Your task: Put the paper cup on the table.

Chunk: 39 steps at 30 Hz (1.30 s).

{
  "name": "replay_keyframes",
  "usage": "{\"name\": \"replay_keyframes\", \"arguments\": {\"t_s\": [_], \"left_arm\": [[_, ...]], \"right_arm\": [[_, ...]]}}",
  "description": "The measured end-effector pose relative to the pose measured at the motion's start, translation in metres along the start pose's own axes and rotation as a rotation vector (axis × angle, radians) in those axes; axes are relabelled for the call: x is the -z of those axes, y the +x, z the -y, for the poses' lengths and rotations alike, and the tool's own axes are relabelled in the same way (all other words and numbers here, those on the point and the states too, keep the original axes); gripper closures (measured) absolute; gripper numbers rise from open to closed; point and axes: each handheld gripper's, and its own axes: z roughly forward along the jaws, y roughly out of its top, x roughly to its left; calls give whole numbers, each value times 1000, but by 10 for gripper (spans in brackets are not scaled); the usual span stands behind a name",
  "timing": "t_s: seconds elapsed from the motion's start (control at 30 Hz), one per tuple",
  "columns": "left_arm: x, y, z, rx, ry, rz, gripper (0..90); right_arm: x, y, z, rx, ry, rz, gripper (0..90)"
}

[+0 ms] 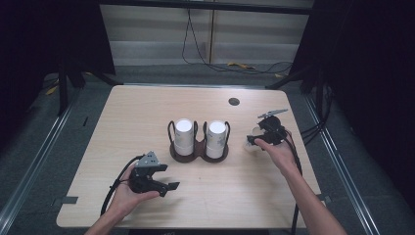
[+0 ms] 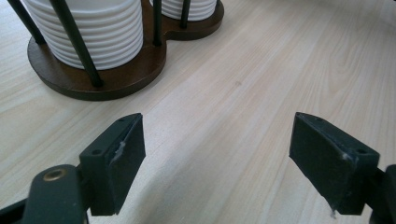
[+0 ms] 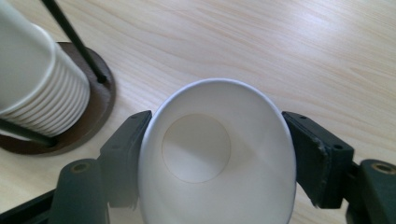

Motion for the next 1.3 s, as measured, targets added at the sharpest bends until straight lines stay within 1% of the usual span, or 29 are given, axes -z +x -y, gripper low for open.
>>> {"name": "replay_keyframes", "arguments": {"t_s": [0.07,0.1,0.13,0.2,0.23,0.3,0.33,0.43,0.5,0.53,0.63,0.7,0.77,0.8,0.87,0.97,1.07,1.1,1.17,1.2,1.23,1.3], "left_arm": [[-1,0,0,2,4,0,184],[-2,1,1,1,4,4,184],[-2,1,1,1,9,3,184],[-3,1,1,-3,13,5,184],[-3,1,1,-8,13,6,184],[-3,0,1,-7,12,8,184],[-3,0,1,-7,12,7,184],[-3,0,1,-6,8,6,184],[-2,0,1,-10,9,7,184],[-3,0,1,-6,10,8,184],[-3,1,2,-7,8,12,184],[-3,2,2,-4,10,12,184],[-3,2,2,-2,7,11,184],[-3,2,2,-4,7,9,184],[-3,2,2,4,6,9,184],[-3,3,2,5,10,11,183],[-4,3,1,13,7,14,179],[-3,3,1,11,7,13,176],[-2,4,1,14,5,6,176],[-1,5,1,21,-1,3,176],[-1,5,1,19,0,0,175],[0,6,1,28,-5,-1,175]], "right_arm": [[-5,-1,-2,-1,7,14,264],[-7,-2,-3,-8,5,11,256],[-9,-2,-4,-16,6,21,251],[-12,-3,-4,-19,-10,9,243],[-14,-3,-4,-30,-14,9,237],[-17,-2,-4,-27,-26,14,224],[-18,-2,-4,-38,-36,11,220],[-21,-2,-4,-48,-50,10,204],[-23,-1,-4,-49,-43,3,188],[-23,0,-3,-39,-43,0,186],[-24,1,-1,-50,-45,-7,159],[-25,1,1,-57,-46,-22,157],[-25,2,3,-54,-61,-21,157],[-26,3,5,-58,-60,-25,161],[-27,3,8,-60,-55,-16,164],[-29,1,13,-85,-55,-25,157],[-27,1,17,-102,-85,-26,157],[-27,2,18,-96,-77,-22,155],[-27,3,23,-100,-75,-22,151],[-27,3,25,-108,-76,-24,146],[-27,2,28,-117,-81,-26,151],[-25,1,32,-122,-92,-18,150]]}}
